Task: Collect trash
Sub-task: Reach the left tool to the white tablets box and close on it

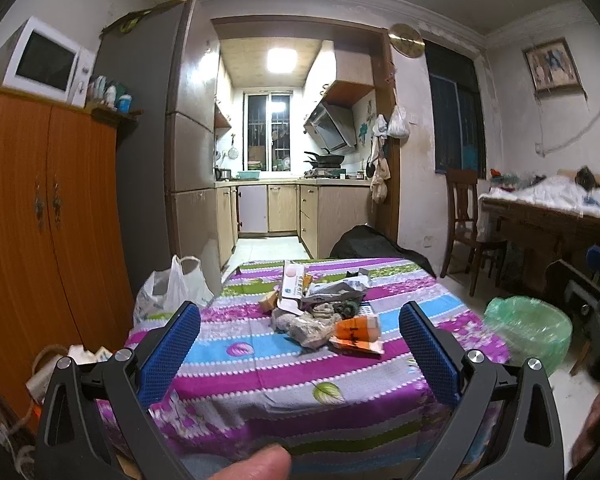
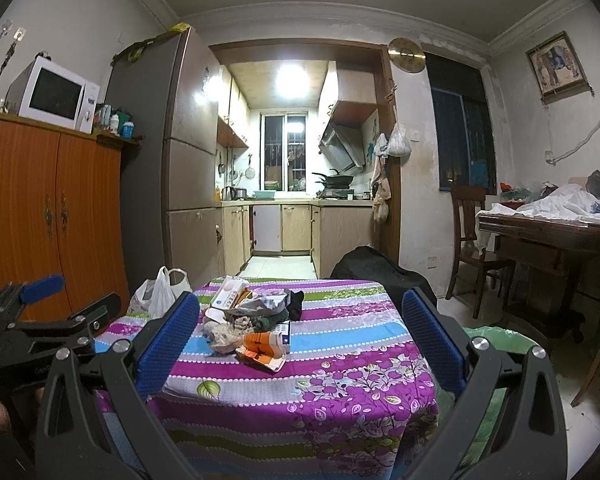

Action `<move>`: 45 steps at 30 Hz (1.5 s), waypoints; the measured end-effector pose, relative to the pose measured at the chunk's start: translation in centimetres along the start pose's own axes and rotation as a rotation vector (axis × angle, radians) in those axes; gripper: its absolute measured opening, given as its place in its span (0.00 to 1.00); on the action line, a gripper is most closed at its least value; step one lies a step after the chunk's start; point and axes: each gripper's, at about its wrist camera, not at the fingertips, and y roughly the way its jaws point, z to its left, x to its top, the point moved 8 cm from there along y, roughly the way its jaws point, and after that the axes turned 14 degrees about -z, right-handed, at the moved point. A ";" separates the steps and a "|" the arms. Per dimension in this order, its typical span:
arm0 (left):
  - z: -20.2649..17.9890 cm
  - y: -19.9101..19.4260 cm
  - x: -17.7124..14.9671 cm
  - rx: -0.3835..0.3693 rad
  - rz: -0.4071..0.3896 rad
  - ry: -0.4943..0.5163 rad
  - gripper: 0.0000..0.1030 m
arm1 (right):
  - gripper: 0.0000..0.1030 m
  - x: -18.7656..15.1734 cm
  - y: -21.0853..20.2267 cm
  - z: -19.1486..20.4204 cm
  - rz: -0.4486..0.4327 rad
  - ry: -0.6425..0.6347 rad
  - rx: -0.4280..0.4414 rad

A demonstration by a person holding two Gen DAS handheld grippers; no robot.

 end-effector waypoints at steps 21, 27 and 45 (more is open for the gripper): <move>3.2 38.4 -14.9 -0.205 0.661 -0.169 0.75 | 0.95 -14.2 14.9 2.1 0.451 0.153 0.258; 3.0 40.9 -17.3 -0.204 0.662 -0.164 0.48 | 0.94 -14.6 18.0 1.5 0.492 0.244 0.308; 3.5 38.2 -15.6 -0.221 0.601 -0.205 0.37 | 0.42 -19.4 34.0 1.7 0.743 0.516 0.329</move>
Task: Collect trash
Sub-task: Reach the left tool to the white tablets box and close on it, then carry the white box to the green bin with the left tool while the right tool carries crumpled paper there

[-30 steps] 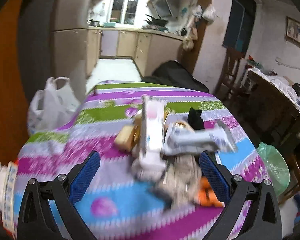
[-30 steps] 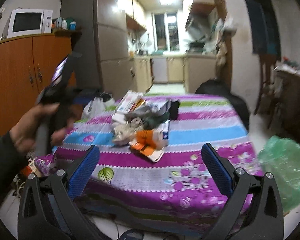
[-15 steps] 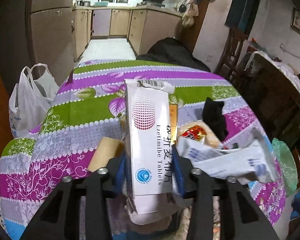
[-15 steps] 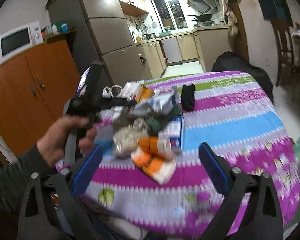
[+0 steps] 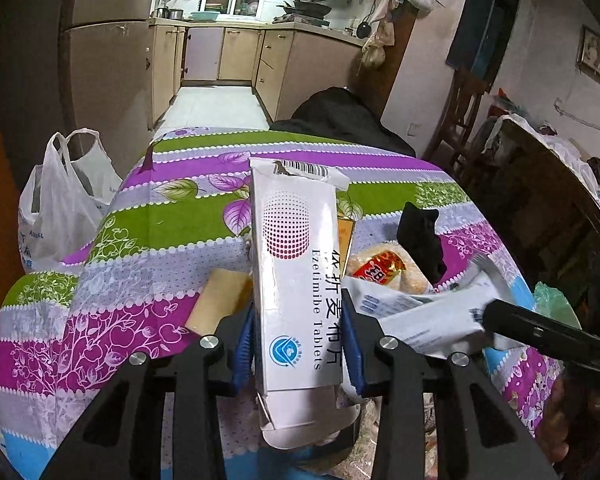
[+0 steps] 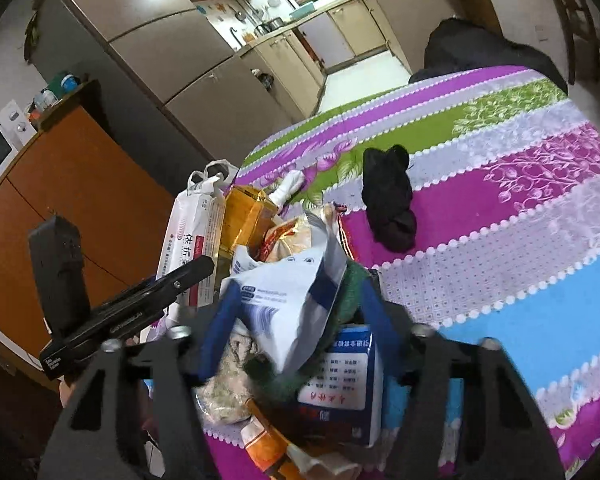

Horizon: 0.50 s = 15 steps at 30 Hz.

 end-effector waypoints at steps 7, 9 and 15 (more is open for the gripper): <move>0.2 -1.1 0.6 0.012 -0.033 -0.013 0.37 | 0.15 1.6 -2.5 1.7 -0.091 -0.043 0.023; 0.4 -2.0 1.2 0.015 -0.056 -0.021 0.37 | 0.13 2.3 -3.6 2.9 -0.128 -0.076 0.032; 0.2 -5.3 2.4 0.017 -0.106 -0.027 0.37 | 0.12 4.6 -7.7 6.3 -0.255 -0.162 0.033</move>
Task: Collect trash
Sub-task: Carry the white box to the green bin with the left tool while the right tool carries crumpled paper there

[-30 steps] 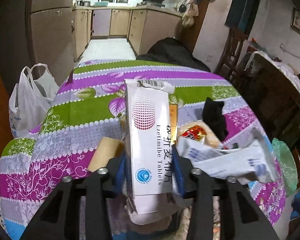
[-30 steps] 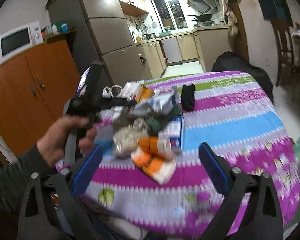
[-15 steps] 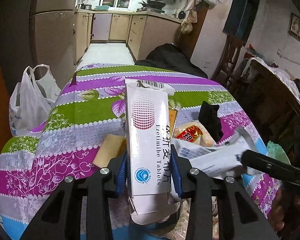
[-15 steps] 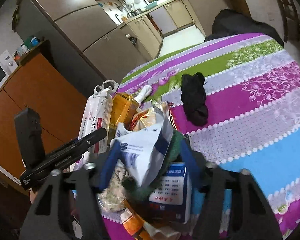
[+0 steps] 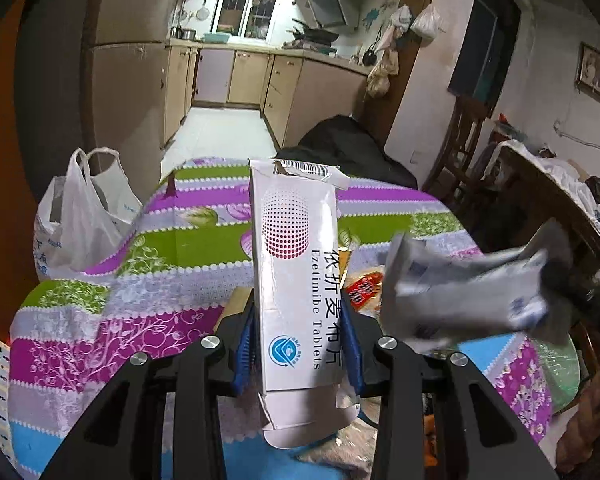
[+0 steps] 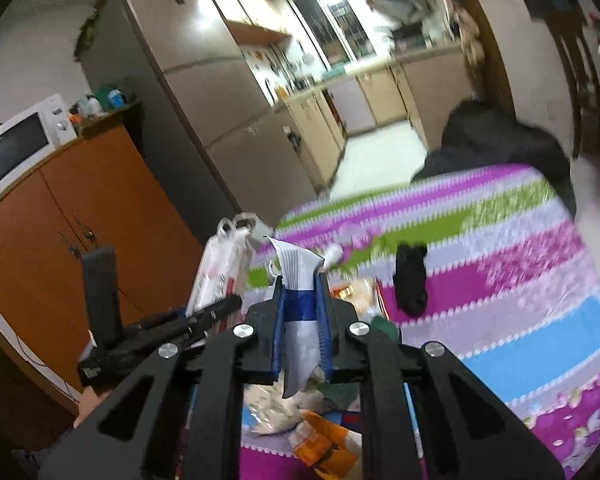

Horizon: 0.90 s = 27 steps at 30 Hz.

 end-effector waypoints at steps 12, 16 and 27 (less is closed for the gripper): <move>-14.7 -6.8 3.5 -0.227 -0.062 0.083 0.37 | 0.12 9.2 -14.8 -2.7 -0.242 -0.300 -0.332; -24.2 -7.5 3.1 -0.372 -0.038 0.123 0.37 | 0.12 11.0 -21.3 -7.4 -0.258 -0.333 -0.510; -49.6 -6.3 -2.8 -0.681 0.116 0.201 0.37 | 0.12 10.2 -32.9 -21.3 -0.087 -0.321 -0.866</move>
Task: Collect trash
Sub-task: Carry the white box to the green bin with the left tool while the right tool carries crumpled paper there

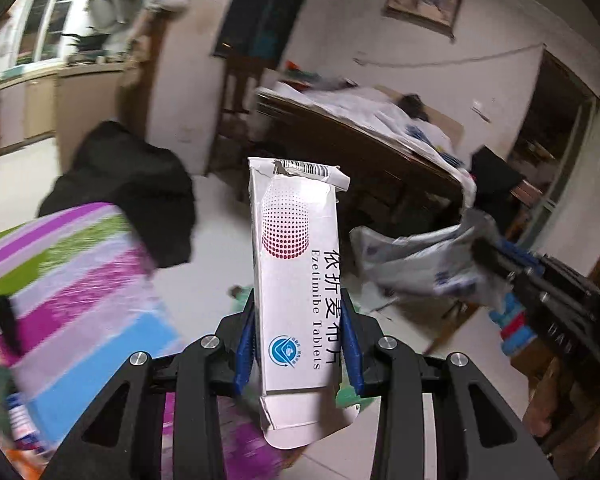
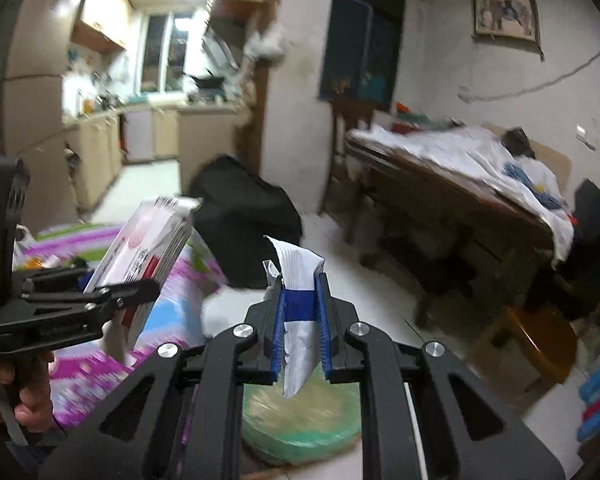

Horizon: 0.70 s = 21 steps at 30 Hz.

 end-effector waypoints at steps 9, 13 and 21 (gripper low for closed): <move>-5.1 11.1 -5.6 -0.020 0.133 -0.001 0.37 | 0.13 -5.3 3.3 -4.8 0.168 -0.007 -0.034; -4.2 13.9 -8.1 -0.006 0.177 -0.007 0.37 | 0.13 -6.6 4.1 -4.9 0.198 0.000 -0.019; -1.8 15.6 -10.8 0.011 0.215 -0.019 0.37 | 0.13 -7.6 4.9 -6.0 0.215 0.020 -0.006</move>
